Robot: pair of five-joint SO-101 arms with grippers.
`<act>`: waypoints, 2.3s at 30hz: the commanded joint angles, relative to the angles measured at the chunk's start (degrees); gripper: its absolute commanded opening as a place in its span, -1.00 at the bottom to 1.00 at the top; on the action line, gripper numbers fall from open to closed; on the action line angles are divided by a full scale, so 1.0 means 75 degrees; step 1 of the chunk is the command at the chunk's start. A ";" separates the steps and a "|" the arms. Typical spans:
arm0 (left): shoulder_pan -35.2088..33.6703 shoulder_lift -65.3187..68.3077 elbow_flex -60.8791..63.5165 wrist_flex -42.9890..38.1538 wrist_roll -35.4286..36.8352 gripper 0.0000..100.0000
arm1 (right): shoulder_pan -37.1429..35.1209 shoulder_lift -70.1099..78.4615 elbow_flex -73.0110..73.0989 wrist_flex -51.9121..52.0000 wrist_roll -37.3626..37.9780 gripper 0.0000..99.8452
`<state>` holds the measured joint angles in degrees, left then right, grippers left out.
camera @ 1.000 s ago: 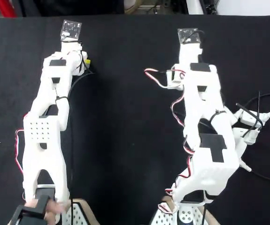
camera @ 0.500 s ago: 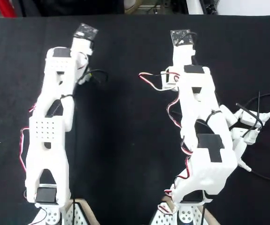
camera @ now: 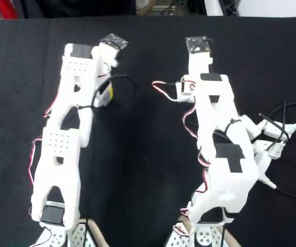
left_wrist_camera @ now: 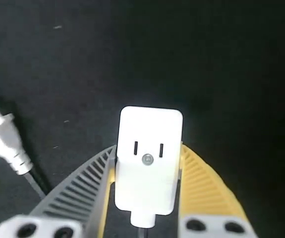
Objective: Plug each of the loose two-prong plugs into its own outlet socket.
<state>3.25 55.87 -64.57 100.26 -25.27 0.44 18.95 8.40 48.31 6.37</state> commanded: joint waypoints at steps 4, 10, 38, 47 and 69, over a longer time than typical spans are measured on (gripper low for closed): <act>-0.0299 -0.1594 0.0908 0.0105 0.0352 -0.95 | -0.0035 0.0029 -0.0334 -0.0105 0.0000 -0.98; -0.0076 -0.4419 0.4507 0.0047 0.0516 -0.95 | -0.0035 0.0029 -0.0322 -0.0105 0.0000 -0.98; 0.2725 -1.3667 1.5971 -0.3423 -0.3727 -0.94 | -0.0023 0.0041 -0.0287 -0.0105 -0.0047 -0.98; 0.2714 -1.7442 1.8362 -0.4724 -0.3704 -0.94 | -0.0023 0.0041 -0.0287 -0.0105 -0.0047 -0.98; 0.2725 -2.1169 1.9276 -0.3141 -0.3645 -0.44 | -0.0059 0.0041 -0.0275 -0.0059 -0.0012 -0.98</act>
<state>23.38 -102.02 80.66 76.35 -53.41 0.44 19.74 8.40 48.31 6.29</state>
